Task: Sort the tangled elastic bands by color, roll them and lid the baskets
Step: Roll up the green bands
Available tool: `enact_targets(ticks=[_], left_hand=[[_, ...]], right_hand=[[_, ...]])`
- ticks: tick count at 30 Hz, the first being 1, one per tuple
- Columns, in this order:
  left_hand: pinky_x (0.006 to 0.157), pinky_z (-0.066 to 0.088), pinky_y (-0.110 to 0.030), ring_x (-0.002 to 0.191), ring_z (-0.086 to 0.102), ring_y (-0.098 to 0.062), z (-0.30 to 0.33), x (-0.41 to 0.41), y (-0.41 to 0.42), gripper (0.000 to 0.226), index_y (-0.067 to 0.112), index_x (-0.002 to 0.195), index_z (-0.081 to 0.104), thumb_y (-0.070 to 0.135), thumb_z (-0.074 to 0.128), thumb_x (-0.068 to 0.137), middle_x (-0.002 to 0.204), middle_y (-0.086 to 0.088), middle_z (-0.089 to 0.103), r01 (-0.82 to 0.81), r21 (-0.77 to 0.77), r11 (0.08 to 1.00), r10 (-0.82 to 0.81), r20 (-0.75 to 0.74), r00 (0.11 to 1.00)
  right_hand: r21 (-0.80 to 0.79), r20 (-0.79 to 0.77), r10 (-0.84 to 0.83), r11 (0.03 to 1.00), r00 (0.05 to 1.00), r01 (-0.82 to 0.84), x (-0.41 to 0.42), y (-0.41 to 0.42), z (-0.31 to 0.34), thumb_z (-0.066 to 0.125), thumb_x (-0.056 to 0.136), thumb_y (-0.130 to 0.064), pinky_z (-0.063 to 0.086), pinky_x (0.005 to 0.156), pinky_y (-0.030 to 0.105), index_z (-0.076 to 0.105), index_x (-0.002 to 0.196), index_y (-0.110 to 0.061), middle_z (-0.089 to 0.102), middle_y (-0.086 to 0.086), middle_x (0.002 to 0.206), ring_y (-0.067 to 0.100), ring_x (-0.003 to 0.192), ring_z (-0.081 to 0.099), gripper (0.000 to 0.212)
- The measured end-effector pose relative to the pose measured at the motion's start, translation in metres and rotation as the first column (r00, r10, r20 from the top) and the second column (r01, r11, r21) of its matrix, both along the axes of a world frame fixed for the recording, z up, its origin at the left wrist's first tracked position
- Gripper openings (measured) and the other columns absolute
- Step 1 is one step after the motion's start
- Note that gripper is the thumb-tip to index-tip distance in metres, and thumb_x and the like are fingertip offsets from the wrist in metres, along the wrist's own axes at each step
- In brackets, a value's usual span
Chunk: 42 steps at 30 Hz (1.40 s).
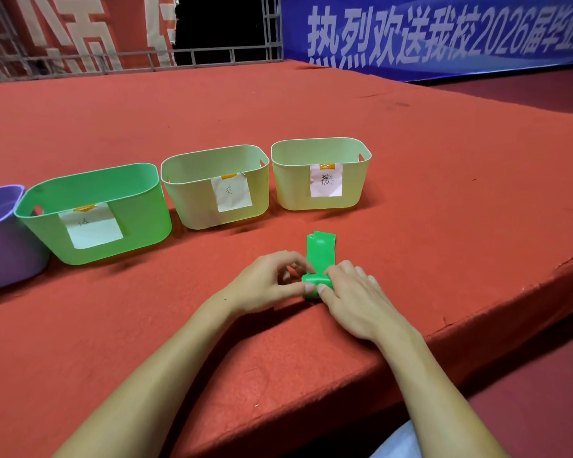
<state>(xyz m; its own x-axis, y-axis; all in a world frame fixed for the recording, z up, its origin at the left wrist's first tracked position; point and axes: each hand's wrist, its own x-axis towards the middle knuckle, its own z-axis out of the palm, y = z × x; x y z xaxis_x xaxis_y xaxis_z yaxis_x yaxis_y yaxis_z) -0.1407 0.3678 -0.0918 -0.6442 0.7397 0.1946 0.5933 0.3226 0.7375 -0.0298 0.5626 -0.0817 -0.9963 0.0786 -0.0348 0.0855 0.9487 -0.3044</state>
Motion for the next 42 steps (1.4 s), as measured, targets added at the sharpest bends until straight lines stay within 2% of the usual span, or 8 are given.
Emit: enact_targets(ticks=[8,15,20,26,31,35,38,42], left_hand=[[0.073,0.047,-0.017,0.078,0.061,0.004,-0.002,-0.006,0.008,0.017,0.02,0.113,0.072,0.027,0.077,0.098,0.103,0.01,0.074,0.0,-0.047,0.999,-0.001,-0.009,1.0],[0.084,0.051,-0.03,0.091,0.066,-0.007,-0.001,-0.012,0.012,0.031,0.027,0.114,0.073,0.05,0.064,0.094,0.105,0.011,0.075,-0.045,-0.16,0.986,0.037,-0.052,0.998],[0.089,0.057,-0.045,0.095,0.066,-0.014,0.006,-0.01,0.016,0.041,0.04,0.12,0.067,0.066,0.05,0.093,0.105,0.016,0.07,-0.135,-0.314,0.94,0.08,-0.181,0.98],[0.081,0.05,-0.038,0.106,0.061,-0.012,0.007,-0.003,0.018,0.031,0.039,0.129,0.063,0.054,0.048,0.107,0.126,0.014,0.054,-0.174,-0.343,0.923,0.057,-0.327,0.943],[0.105,0.048,-0.045,0.136,0.053,-0.018,0.0,-0.002,0.02,0.049,0.031,0.144,0.06,0.046,0.031,0.108,0.142,0.005,0.064,-0.115,-0.335,0.935,-0.037,-0.413,0.91],[0.117,0.041,-0.045,0.155,0.037,-0.012,-0.007,-0.004,0.02,0.054,0.031,0.15,0.057,0.046,0.024,0.109,0.161,0.011,0.052,-0.111,-0.353,0.929,-0.038,-0.388,0.921],[0.121,0.034,-0.042,0.159,0.03,-0.011,-0.01,-0.008,0.021,0.058,0.034,0.153,0.053,0.049,0.018,0.108,0.168,0.017,0.041,-0.12,-0.396,0.91,-0.039,-0.37,0.928],[0.118,0.035,-0.04,0.15,0.039,-0.013,-0.009,-0.01,0.022,0.063,0.035,0.147,0.055,0.053,0.014,0.103,0.161,0.02,0.048,-0.158,-0.408,0.899,-0.036,-0.43,0.902]], right_hand=[[-0.032,-0.004,0.002,0.999,1.0,-0.002,0.001,0.001,-0.005,0.034,0.11,-0.048,0.041,0.098,0.046,0.046,0.108,-0.027,0.044,-0.001,0.113,0.027,0.113,0.053,0.025],[-0.267,-0.151,-0.018,0.963,0.988,-0.023,0.006,0.01,-0.005,0.06,0.1,-0.051,0.052,0.092,0.046,0.038,0.127,-0.04,0.054,-0.007,0.114,0.021,0.098,0.063,0.037],[-0.185,-0.191,-0.007,0.982,0.982,-0.029,0.005,0.011,-0.006,0.068,0.092,-0.057,0.055,0.089,0.044,0.05,0.129,-0.043,0.041,-0.018,0.119,0.013,0.098,0.064,0.044],[-0.141,-0.194,0.005,0.989,0.981,-0.032,0.002,0.01,-0.005,0.063,0.098,-0.055,0.051,0.089,0.038,0.057,0.133,-0.034,0.05,-0.019,0.126,0.012,0.108,0.062,0.041],[-0.092,-0.163,-0.003,0.996,0.987,-0.012,-0.002,0.007,-0.007,0.055,0.103,-0.053,0.048,0.1,0.041,0.053,0.144,-0.031,0.049,-0.013,0.133,0.016,0.123,0.058,0.047],[-0.064,-0.156,-0.015,0.998,0.988,0.005,-0.004,0.005,-0.008,0.051,0.105,-0.053,0.048,0.101,0.043,0.051,0.148,-0.029,0.045,-0.011,0.135,0.019,0.124,0.057,0.049],[-0.051,-0.173,-0.011,0.999,0.985,0.002,-0.005,0.004,-0.009,0.051,0.105,-0.052,0.049,0.102,0.045,0.051,0.149,-0.029,0.041,-0.013,0.143,0.018,0.126,0.056,0.05],[-0.019,-0.168,-0.005,1.0,0.986,0.002,-0.006,0.003,-0.01,0.049,0.104,-0.054,0.048,0.097,0.042,0.051,0.142,-0.032,0.05,-0.013,0.139,0.02,0.117,0.055,0.044]])
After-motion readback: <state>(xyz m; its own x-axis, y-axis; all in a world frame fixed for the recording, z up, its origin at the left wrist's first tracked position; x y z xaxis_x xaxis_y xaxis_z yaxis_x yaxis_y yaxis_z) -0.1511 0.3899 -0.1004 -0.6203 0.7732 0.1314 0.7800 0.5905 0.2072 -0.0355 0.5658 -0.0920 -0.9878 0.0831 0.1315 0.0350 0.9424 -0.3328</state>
